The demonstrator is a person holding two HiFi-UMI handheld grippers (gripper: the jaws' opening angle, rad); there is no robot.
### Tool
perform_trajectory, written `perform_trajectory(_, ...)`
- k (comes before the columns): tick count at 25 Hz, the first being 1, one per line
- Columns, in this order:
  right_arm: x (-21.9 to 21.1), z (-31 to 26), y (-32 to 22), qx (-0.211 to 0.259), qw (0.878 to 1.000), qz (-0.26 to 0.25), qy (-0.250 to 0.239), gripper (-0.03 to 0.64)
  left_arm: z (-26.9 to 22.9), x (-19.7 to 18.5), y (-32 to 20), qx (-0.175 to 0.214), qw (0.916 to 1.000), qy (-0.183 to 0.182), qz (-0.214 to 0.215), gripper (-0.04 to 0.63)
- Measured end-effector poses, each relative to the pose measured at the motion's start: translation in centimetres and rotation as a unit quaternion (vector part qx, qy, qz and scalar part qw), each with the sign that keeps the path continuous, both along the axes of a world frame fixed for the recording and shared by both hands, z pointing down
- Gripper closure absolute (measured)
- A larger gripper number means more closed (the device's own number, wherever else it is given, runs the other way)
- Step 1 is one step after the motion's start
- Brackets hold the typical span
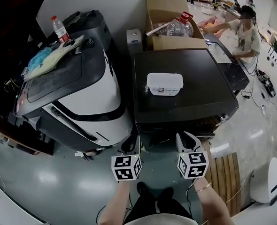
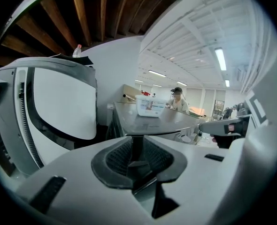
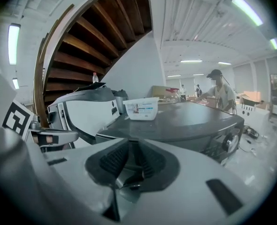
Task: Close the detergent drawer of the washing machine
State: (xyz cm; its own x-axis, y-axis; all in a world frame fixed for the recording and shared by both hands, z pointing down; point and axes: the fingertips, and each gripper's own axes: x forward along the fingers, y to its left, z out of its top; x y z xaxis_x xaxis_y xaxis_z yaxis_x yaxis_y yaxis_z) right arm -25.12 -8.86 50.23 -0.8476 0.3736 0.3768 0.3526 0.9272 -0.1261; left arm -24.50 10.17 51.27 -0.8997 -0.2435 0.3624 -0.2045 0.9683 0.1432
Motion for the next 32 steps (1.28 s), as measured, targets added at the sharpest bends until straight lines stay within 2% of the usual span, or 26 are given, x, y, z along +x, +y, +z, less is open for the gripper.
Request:
perform_trajectory(14, 4.7, -4.3, -1.6, -0.033, 0.999, -0.003, -0.04, 0.604, -4.1, 4.2, -1.1, -0.012, 0.999, -0.041, 0.006, 0.595)
perform_trajectory(24, 6.7, -5.5, -2.3, -0.042, 0.997, -0.023, -0.055, 0.614, -5.9, 6.4, -1.0, -0.023, 0.9977, -0.064, 0.002, 0.6)
perform_trajectory(32, 7.5, -6.7, -3.0, -0.049, 0.996, -0.028, -0.07, 0.615, -6.2, 7.4, -1.0, -0.02, 0.9976, -0.067, -0.001, 0.6)
